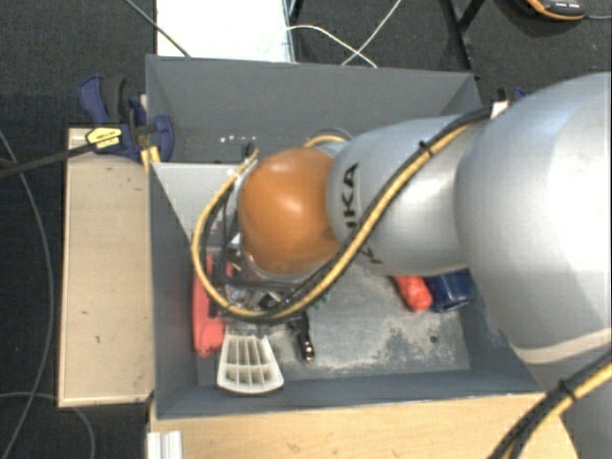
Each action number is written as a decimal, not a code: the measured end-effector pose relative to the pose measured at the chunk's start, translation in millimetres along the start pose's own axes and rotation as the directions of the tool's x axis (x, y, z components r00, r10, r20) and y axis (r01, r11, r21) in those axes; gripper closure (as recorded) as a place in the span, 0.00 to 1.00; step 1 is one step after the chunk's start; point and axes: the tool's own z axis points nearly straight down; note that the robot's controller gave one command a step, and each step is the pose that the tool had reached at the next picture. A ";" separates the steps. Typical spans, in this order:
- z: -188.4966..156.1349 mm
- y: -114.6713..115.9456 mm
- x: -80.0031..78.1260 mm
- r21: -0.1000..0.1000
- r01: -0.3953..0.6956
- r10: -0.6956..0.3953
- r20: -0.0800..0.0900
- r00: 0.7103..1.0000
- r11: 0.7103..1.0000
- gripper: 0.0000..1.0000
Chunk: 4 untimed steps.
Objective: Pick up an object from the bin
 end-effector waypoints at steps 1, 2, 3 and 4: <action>-12.4 -1.9 0.7 0.001 -0.005 0.005 0.002 1.000 1.000 1.00; 21.2 28.5 -3.8 0.023 0.128 -0.129 0.029 0.991 0.991 0.00; 18.0 26.9 -3.6 0.023 0.122 -0.122 0.026 0.992 0.992 1.00; 17.7 26.6 -3.8 0.023 0.119 -0.120 0.026 0.992 0.993 1.00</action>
Offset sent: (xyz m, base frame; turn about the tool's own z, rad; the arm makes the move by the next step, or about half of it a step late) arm -0.0248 0.0217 -0.0265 -0.1318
